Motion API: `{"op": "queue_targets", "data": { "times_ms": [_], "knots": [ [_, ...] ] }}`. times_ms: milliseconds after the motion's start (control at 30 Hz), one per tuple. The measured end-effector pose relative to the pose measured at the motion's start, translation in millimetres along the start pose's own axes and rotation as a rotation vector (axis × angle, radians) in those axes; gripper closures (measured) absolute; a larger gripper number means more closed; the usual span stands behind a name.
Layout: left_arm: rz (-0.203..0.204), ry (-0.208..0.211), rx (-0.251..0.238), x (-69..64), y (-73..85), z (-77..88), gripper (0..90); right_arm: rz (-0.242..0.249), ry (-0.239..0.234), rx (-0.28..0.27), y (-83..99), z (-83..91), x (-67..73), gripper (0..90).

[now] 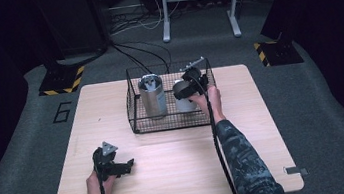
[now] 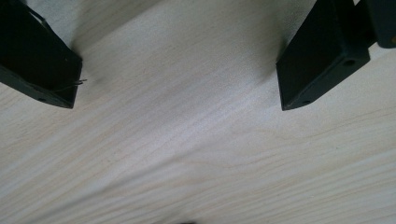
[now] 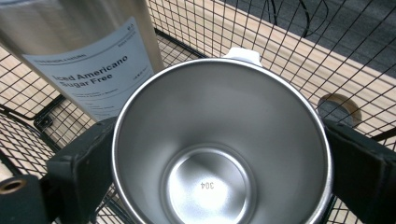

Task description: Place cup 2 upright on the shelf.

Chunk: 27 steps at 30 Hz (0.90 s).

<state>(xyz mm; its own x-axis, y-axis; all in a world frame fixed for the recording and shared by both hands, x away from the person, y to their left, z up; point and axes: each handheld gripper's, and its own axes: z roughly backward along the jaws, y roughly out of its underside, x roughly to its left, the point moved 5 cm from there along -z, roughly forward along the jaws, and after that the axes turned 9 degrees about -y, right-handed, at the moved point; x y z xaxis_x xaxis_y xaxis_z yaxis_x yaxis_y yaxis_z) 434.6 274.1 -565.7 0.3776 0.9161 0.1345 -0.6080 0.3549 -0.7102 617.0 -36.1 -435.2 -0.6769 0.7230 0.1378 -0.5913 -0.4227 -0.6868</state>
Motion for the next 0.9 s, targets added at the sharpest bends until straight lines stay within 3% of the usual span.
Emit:
{"op": "queue_targets", "data": {
  "times_ms": [233,900],
  "knots": [
    [0.0,-0.001,-0.001,0.0,0.0,0.0,0.1,-0.031,0.005,0.009,4.9,-5.3,-4.9,5.6],
    [0.0,0.0,0.0,0.0,0.0,0.0,0.1,-0.032,0.01,0.044,14.0,-16.6,-6.4,5.6]
  ]
}}
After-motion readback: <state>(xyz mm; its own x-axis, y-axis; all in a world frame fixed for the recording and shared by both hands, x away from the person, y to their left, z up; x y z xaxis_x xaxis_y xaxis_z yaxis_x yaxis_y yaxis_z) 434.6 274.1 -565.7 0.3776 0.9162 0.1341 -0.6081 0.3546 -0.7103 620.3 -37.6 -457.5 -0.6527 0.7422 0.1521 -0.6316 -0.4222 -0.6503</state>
